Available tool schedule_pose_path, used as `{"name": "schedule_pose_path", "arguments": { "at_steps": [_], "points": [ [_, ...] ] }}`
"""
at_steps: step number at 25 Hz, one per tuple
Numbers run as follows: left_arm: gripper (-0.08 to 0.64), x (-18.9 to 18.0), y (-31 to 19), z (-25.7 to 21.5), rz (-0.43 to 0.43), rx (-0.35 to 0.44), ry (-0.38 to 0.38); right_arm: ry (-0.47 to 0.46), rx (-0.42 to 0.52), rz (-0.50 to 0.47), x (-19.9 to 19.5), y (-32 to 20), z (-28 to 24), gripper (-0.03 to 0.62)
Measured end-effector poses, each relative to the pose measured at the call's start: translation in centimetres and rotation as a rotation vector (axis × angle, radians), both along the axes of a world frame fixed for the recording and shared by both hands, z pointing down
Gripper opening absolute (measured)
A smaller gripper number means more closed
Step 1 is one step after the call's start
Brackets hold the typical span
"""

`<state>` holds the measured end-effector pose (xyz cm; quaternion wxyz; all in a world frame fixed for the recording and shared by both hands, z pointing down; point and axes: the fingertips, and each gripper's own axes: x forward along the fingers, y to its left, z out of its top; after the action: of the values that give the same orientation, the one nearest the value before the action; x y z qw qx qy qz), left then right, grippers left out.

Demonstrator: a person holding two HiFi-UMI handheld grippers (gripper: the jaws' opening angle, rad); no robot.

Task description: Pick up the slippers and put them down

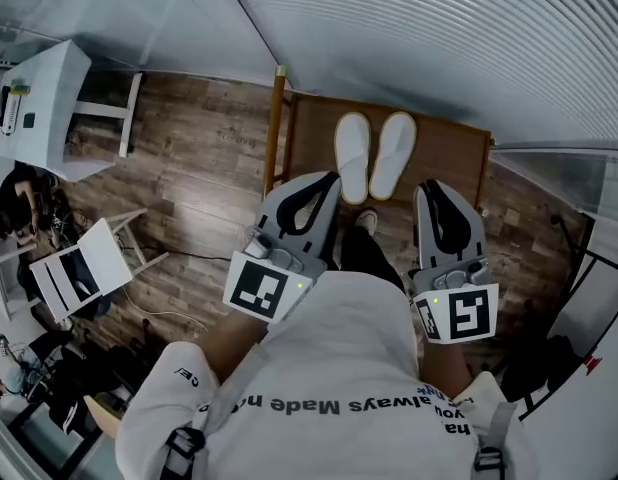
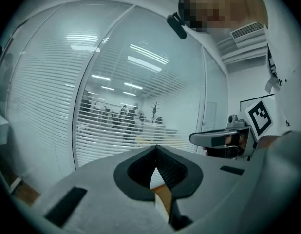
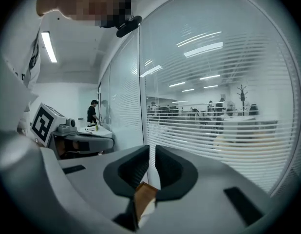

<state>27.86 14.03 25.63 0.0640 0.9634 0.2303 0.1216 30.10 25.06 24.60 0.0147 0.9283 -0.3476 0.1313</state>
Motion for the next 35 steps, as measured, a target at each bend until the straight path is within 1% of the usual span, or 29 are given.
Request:
{"name": "schedule_pose_path", "arguments": {
  "at_steps": [10,16,20,25,28,33,35],
  "points": [
    [0.011,0.4,0.4,7.4,0.018,0.008,-0.088,-0.15,-0.042,-0.006,-0.4,-0.9,10.0,0.07],
    [0.011,0.7,0.1,13.2,0.013,0.027,-0.159,-0.239,-0.053,0.015,0.0,-1.1,17.4,0.094],
    [0.011,0.8,0.3,16.4,0.01,0.033,-0.161,-0.281,-0.072,0.047,-0.1,-0.7,22.0,0.115],
    [0.011,0.5,0.2,21.0,0.002,0.044,-0.18,-0.321,-0.103,0.092,-0.3,-0.1,27.8,0.141],
    [0.011,0.4,0.1,23.9,-0.004,0.052,-0.192,-0.348,-0.116,0.111,-0.4,0.0,31.5,0.167],
    [0.011,0.8,0.2,27.9,-0.002,0.047,-0.193,-0.397,-0.128,0.134,-0.1,-0.3,37.3,0.206],
    [0.011,0.8,0.3,29.3,-0.002,0.041,-0.196,-0.409,-0.138,0.137,0.1,-0.5,39.3,0.21]
  ]
}}
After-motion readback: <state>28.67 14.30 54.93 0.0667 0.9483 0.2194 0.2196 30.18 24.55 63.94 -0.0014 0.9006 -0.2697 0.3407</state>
